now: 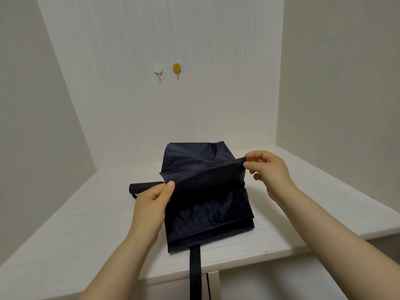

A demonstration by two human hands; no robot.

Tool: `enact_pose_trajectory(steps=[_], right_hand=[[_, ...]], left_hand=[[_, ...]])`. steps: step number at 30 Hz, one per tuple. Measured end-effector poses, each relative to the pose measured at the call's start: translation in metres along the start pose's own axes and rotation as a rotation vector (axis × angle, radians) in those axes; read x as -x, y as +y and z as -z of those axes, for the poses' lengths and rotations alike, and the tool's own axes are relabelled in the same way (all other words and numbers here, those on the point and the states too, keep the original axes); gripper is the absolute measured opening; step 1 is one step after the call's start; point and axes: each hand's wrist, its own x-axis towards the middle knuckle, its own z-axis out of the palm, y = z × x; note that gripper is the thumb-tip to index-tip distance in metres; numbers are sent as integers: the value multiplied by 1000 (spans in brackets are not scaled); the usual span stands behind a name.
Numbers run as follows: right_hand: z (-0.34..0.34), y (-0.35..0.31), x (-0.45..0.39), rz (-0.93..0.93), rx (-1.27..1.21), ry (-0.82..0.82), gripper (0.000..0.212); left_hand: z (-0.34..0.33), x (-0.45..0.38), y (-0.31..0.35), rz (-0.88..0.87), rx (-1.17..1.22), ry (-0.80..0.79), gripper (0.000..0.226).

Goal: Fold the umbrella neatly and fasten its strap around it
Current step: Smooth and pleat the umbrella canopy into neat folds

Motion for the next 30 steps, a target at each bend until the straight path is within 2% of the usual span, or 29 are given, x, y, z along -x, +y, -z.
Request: enact_pose_trajectory(steps=[4, 9, 12, 14, 18, 20, 22, 26, 30], right_hand=[[1, -2, -5, -27, 32, 4, 22], [4, -8, -11, -146, 150, -40, 8], [8, -10, -10, -149, 115, -108, 16], [9, -11, -9, -141, 134, -150, 19], [11, -9, -9, -132, 127, -85, 17], [10, -8, -9, -146, 92, -56, 16], [9, -5, -8, -188, 16, -37, 16], [9, -1, -5, -417, -366, -60, 14], [14, 6, 0, -543, -337, -119, 11]], left_hand=[[-2, -2, 3, -6, 2, -19, 46], [0, -5, 4, -8, 1, 1, 46], [-5, -3, 10, 1, 49, 0, 28], [-8, 0, 13, -4, 79, 15, 27], [-7, 1, 15, -15, 92, 22, 26], [-5, -1, 10, -18, 70, 4, 28], [-1, -3, 5, -18, 41, -3, 42], [7, -3, -6, -16, 21, -19, 47], [7, 0, -13, -6, 23, -27, 44]])
